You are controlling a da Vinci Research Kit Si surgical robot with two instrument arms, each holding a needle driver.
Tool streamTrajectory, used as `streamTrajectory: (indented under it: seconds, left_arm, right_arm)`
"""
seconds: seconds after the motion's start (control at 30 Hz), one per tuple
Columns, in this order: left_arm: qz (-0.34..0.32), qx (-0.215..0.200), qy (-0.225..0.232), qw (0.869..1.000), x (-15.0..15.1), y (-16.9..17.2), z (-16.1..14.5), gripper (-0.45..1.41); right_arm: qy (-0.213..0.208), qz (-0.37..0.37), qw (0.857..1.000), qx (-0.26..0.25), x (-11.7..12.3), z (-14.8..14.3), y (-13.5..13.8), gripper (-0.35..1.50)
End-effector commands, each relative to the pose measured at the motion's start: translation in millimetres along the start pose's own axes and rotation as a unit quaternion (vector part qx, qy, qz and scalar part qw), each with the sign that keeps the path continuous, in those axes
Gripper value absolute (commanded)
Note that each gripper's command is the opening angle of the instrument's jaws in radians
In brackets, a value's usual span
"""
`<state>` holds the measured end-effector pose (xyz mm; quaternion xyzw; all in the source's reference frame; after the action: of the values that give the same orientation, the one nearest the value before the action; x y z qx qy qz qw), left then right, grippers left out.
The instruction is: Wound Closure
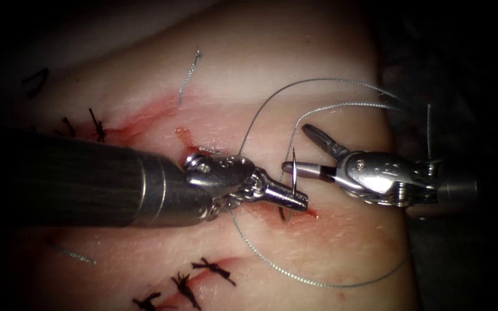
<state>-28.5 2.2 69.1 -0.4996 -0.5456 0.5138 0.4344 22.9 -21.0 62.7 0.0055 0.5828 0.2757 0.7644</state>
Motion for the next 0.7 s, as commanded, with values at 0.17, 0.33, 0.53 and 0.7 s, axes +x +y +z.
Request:
streamTrajectory:
  seconds: [0.17,0.33,0.53,0.7]
  left_arm:
    - [-0.14,0.015,0.064,0.988,3.1,1.8,-1.3,-0.45]
    - [-0.267,-0.003,0.144,0.953,5.6,2.7,-3.8,-0.45]
    - [-0.331,-0.087,0.215,0.915,7.6,3.1,-5.9,-0.45]
    - [-0.298,-0.1,0.243,0.918,9.3,4.9,-7.2,-0.45]
  right_arm:
    - [-0.006,0.074,0.997,0.037,-0.3,1.4,-0.5,-0.35]
    - [-0.024,0.053,0.982,0.181,0.1,3.2,-1.3,-0.35]
    - [-0.013,0.002,0.969,0.248,1.3,5.9,-4.5,-0.35]
    - [-0.018,-0.01,0.953,0.303,1.9,6.2,-6.8,-0.35]
